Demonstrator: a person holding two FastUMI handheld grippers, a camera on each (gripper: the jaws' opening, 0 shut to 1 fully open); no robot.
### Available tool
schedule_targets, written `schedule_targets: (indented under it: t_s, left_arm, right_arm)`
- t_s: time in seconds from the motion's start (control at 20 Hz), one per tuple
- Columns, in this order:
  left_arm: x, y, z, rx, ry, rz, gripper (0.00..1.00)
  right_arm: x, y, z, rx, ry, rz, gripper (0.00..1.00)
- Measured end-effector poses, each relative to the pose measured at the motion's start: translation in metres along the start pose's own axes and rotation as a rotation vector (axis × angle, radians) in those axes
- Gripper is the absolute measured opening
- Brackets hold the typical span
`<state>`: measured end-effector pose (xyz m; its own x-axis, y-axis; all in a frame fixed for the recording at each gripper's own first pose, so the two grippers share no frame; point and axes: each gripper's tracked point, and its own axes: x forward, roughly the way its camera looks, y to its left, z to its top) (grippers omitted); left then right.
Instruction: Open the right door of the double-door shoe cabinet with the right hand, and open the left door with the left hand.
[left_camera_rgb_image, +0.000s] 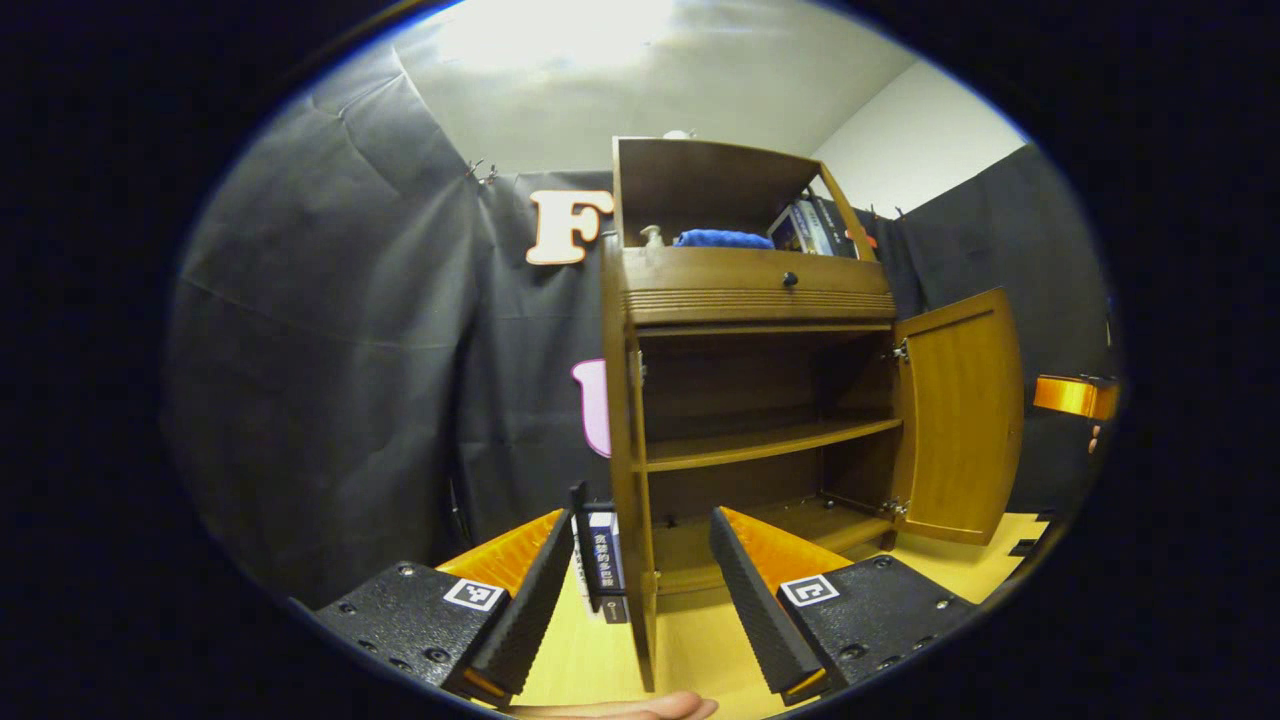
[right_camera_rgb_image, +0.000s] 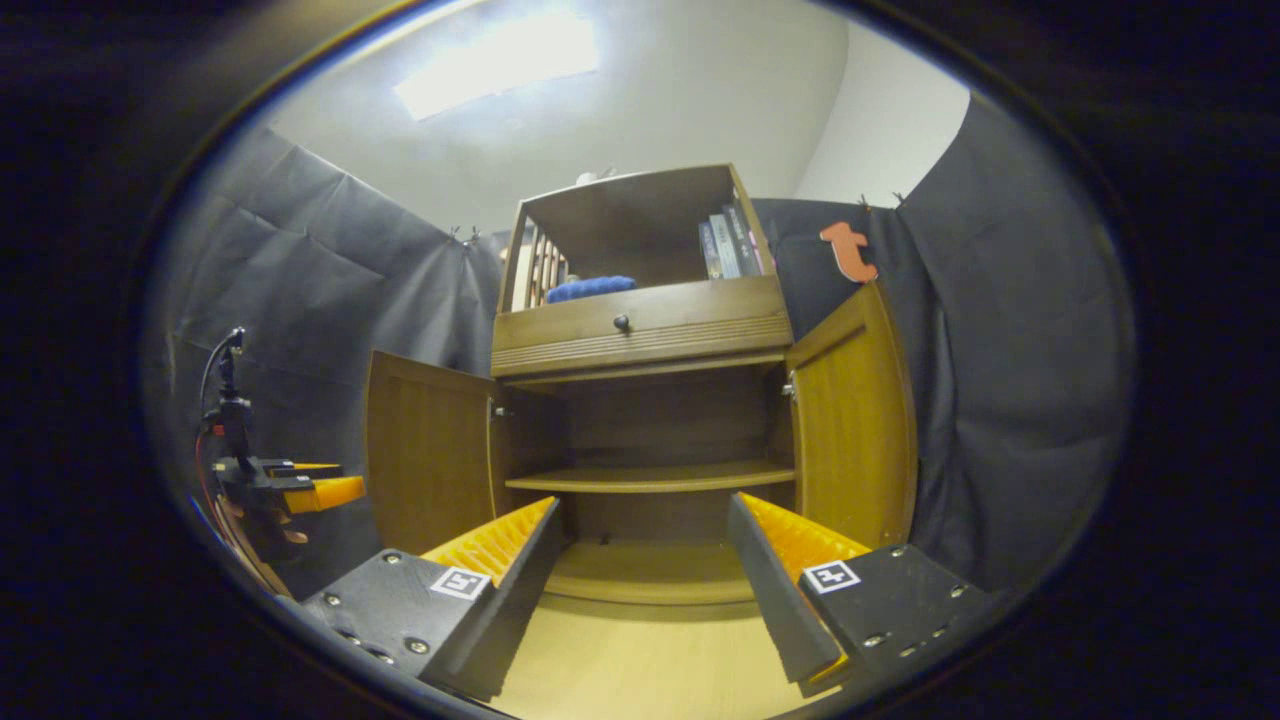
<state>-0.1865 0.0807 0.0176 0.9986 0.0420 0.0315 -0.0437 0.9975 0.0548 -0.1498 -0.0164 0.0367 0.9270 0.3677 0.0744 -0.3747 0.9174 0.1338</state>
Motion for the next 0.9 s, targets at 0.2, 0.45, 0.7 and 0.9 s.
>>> schedule_targets:
  t_s: [0.2, 0.45, 0.7, 0.9]
  left_arm:
    - [0.008, -0.034, 0.008, -0.002, -0.016, -0.04, 0.99]
    - [0.032, -0.072, 0.004, -0.022, 0.006, -0.084, 0.99]
    - [0.064, -0.1, 0.005, -0.033, 0.004, -0.083, 0.98]
    - [0.094, -0.128, 0.001, -0.057, 0.011, -0.105, 1.0]
  right_arm:
    - [-0.013, -0.009, 0.013, -0.03, -0.011, -0.042, 0.98]
    - [-0.016, -0.024, 0.03, -0.031, -0.049, -0.085, 0.98]
    - [-0.006, -0.041, 0.044, -0.025, -0.082, -0.103, 0.98]
    - [0.011, -0.052, 0.041, -0.037, -0.097, -0.123, 0.98]
